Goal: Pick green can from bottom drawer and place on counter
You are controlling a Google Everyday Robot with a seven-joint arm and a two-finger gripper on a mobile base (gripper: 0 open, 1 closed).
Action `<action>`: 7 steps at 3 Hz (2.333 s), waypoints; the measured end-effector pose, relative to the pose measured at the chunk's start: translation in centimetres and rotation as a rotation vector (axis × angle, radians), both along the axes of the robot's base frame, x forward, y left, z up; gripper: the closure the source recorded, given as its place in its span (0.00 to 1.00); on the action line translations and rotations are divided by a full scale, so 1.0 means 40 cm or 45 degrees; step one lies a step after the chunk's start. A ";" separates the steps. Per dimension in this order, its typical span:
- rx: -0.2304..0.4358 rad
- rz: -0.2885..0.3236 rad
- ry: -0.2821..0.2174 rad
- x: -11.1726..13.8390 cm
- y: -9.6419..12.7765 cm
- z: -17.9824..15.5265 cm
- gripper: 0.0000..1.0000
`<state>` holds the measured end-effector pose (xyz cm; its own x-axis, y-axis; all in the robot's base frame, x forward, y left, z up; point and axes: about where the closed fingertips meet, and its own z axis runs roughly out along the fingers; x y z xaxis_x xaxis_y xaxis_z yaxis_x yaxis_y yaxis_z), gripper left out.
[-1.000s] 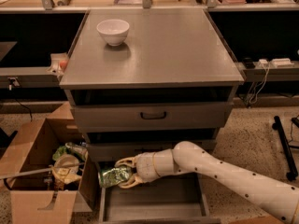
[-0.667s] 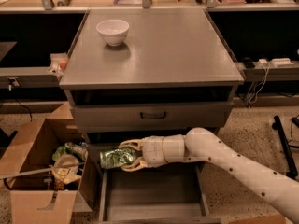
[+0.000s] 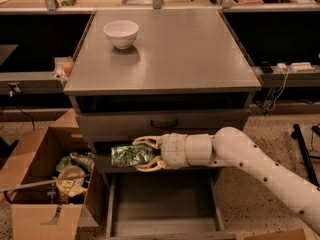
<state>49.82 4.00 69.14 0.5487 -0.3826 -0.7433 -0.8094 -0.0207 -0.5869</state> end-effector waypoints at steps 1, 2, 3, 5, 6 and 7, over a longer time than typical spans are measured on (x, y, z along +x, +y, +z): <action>0.035 -0.033 -0.074 0.055 -0.018 0.137 1.00; 0.089 -0.149 -0.183 0.144 -0.100 0.371 1.00; 0.089 -0.149 -0.183 0.144 -0.100 0.371 1.00; 0.117 -0.250 -0.095 0.236 -0.154 0.456 1.00; 0.116 -0.359 -0.016 0.334 -0.225 0.536 1.00; 0.098 -0.489 0.076 0.437 -0.307 0.580 1.00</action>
Offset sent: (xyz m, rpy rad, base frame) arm 0.0850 -0.0775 0.2466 0.1048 -0.2197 -0.2106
